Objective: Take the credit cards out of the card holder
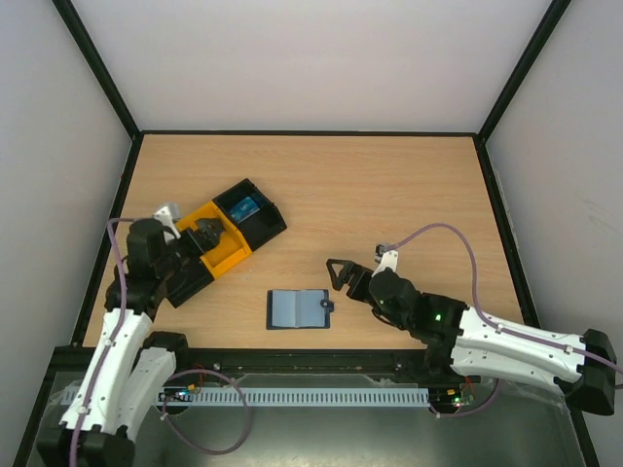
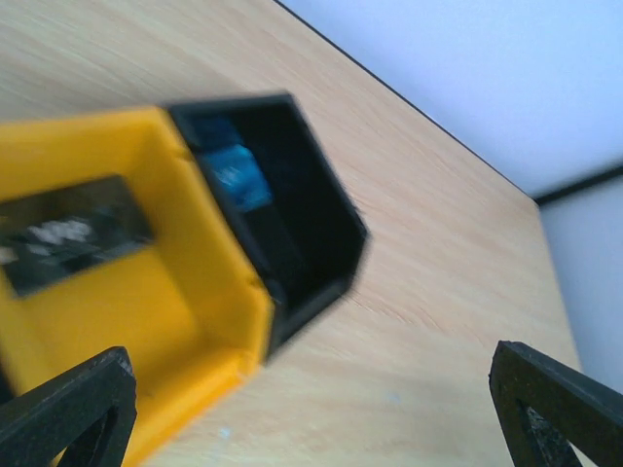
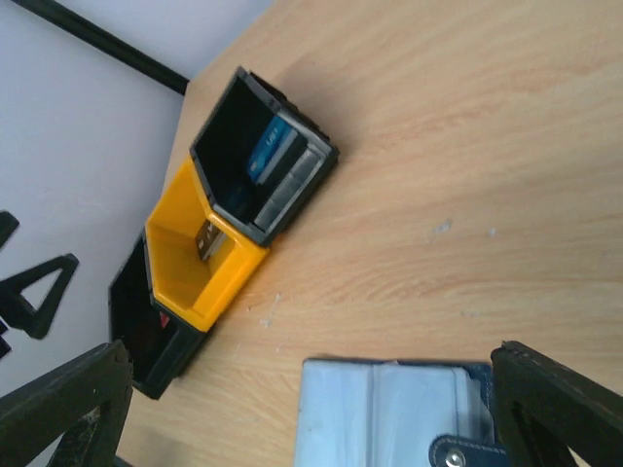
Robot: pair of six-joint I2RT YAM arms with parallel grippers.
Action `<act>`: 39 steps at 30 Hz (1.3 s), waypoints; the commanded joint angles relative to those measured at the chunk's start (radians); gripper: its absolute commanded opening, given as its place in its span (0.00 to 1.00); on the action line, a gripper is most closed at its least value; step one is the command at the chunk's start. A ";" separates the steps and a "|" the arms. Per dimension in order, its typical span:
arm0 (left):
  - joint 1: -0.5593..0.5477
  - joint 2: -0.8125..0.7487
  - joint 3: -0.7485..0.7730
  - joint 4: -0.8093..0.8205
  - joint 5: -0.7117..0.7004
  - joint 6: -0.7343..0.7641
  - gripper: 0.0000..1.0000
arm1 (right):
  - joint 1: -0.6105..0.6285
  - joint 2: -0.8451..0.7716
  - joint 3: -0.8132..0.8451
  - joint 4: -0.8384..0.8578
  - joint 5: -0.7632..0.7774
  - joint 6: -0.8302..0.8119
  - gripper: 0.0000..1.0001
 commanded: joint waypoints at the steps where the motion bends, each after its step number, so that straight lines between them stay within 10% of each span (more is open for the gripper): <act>1: -0.175 -0.041 -0.030 0.072 0.047 -0.058 1.00 | -0.002 0.010 0.106 -0.185 0.133 -0.082 0.98; 14: -0.683 -0.056 -0.060 0.202 -0.081 -0.080 1.00 | -0.001 -0.077 0.190 -0.250 0.208 -0.167 0.98; 39: -0.701 -0.132 0.077 0.139 -0.216 -0.025 1.00 | -0.002 -0.149 0.210 -0.214 0.158 -0.187 0.98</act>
